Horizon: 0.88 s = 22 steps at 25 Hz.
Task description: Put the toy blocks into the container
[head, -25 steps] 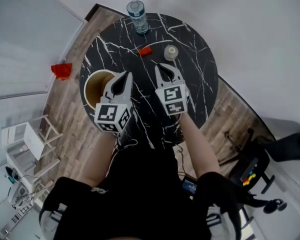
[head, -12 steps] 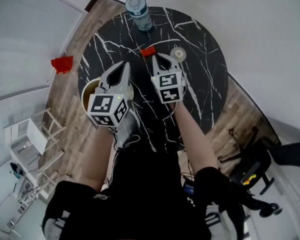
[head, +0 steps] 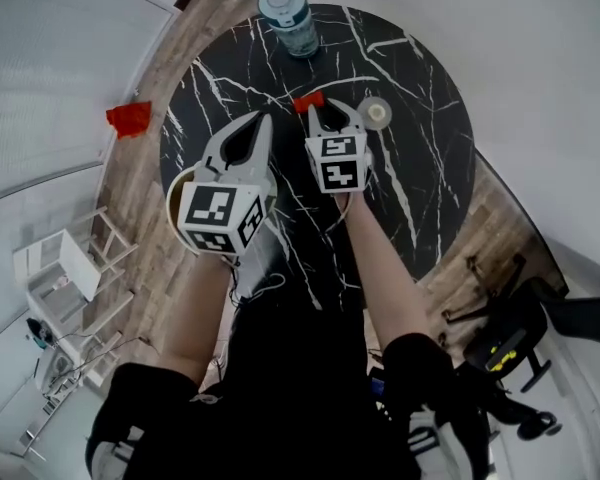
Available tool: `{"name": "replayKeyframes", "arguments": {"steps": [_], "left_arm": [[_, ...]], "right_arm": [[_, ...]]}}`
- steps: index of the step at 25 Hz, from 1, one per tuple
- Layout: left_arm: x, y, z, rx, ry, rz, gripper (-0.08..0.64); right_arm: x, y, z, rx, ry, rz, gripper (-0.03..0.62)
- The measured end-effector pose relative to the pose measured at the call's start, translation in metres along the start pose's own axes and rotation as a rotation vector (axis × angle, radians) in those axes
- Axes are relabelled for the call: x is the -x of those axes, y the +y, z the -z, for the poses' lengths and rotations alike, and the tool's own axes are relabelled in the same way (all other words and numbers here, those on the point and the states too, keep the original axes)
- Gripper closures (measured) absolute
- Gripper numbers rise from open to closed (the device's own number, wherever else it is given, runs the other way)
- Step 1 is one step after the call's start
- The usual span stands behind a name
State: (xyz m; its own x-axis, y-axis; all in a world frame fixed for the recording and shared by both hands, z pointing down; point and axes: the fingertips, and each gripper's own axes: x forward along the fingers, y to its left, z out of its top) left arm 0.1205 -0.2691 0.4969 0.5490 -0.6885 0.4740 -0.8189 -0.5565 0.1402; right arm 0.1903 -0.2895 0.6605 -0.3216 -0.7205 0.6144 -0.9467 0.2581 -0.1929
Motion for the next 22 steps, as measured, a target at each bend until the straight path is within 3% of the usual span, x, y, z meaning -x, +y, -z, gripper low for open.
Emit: {"name": "replayKeyframes", "arguments": {"steps": [9,13,22], "left_arm": [[-0.002,0.007,-0.003,-0.026,-0.010,-0.010,0.560],[0.001,0.010,-0.003,-0.019,-0.011,-0.013,0.560],[0.015,0.016,-0.009,-0.036,-0.034,-0.032,0.560]], "right_arm": [[-0.028,-0.009,0.022,-0.074,0.074,0.065,0.468],[-0.029,-0.010,0.026,-0.085,0.080,0.068,0.529],[-0.005,0.000,-0.001,-0.013,0.003,0.048,0.541]]}}
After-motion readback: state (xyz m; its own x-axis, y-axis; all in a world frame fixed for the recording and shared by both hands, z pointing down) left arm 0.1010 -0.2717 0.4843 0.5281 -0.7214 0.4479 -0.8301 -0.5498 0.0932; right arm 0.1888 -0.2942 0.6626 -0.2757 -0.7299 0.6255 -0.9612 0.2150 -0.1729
